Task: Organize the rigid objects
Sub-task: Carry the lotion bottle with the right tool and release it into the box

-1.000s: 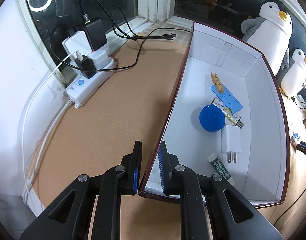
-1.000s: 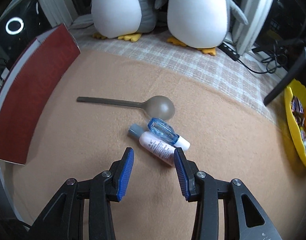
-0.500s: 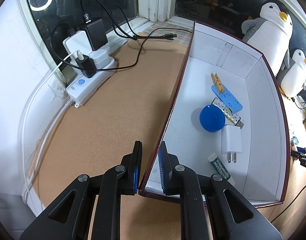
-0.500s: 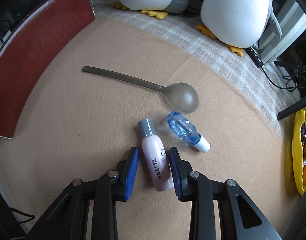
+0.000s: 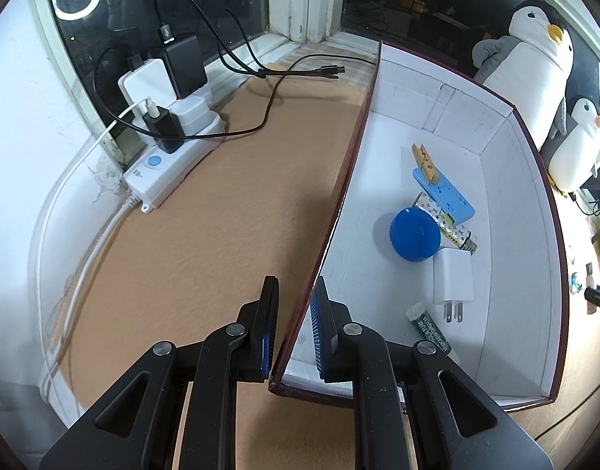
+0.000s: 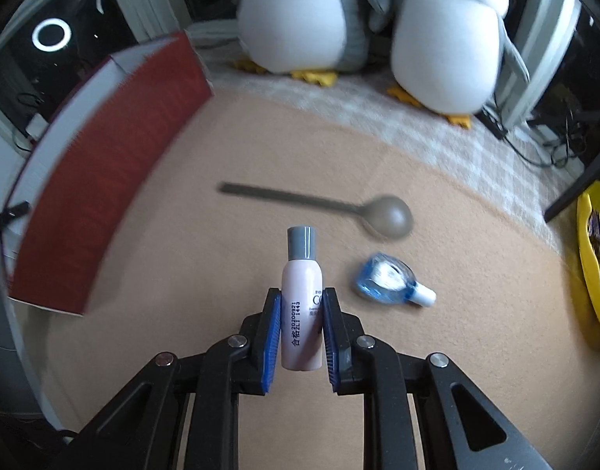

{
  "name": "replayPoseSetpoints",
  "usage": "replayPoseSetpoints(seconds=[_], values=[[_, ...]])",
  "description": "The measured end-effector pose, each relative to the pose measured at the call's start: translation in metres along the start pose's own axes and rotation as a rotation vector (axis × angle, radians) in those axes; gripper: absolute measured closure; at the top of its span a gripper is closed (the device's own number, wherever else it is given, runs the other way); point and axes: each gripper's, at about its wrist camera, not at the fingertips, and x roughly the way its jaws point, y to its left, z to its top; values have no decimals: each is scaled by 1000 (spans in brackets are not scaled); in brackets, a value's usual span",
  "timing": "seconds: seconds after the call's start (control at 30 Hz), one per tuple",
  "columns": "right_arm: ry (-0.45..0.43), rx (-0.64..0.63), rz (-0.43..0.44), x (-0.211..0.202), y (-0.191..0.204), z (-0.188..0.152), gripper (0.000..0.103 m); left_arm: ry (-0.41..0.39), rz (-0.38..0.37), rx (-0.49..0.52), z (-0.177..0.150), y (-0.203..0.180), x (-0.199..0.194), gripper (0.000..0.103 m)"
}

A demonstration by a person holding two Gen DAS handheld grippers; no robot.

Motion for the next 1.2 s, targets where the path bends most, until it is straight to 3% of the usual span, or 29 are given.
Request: replayPoseSetpoints(seconds=[0.17, 0.37, 0.73, 1.2], values=[[-80, -63, 78, -28, 48, 26, 85, -1, -7, -1, 2, 0, 2, 90], [-111, -151, 142, -39, 110, 52, 85, -1, -21, -3, 4, 0, 7, 90], [-72, -279, 185, -23, 192, 73, 85, 11, -42, 9, 7, -1, 18, 91], [31, -381, 186, 24, 256, 76, 85, 2, -48, 15, 7, 1, 21, 93]])
